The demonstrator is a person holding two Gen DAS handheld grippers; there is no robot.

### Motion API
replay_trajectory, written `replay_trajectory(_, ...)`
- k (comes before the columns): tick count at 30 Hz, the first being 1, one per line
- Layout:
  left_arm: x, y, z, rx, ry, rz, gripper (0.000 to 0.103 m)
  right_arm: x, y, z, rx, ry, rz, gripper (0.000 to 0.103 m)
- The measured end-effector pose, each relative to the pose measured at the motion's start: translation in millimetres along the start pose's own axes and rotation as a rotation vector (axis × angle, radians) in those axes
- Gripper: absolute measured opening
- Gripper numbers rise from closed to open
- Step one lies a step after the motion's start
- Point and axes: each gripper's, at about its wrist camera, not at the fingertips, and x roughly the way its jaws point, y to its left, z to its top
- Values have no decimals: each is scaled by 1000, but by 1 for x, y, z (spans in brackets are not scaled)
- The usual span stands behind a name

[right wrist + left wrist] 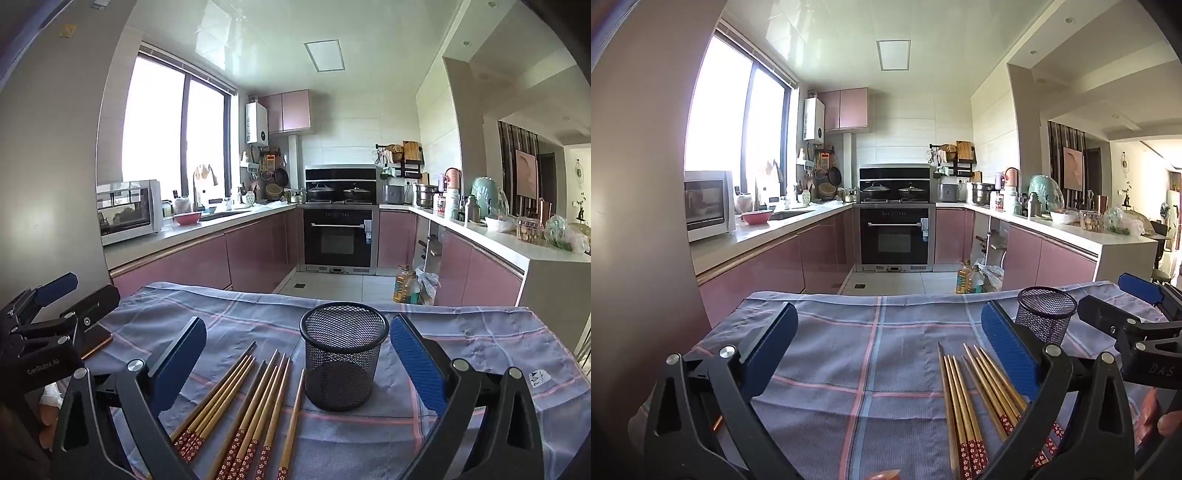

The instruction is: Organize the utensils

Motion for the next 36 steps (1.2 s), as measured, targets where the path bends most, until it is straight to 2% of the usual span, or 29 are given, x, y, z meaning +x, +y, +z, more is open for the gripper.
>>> replay_trajectory(36, -3, -2, 2, 5, -11, 2, 98, -3, 0, 2, 8, -7, -3, 96)
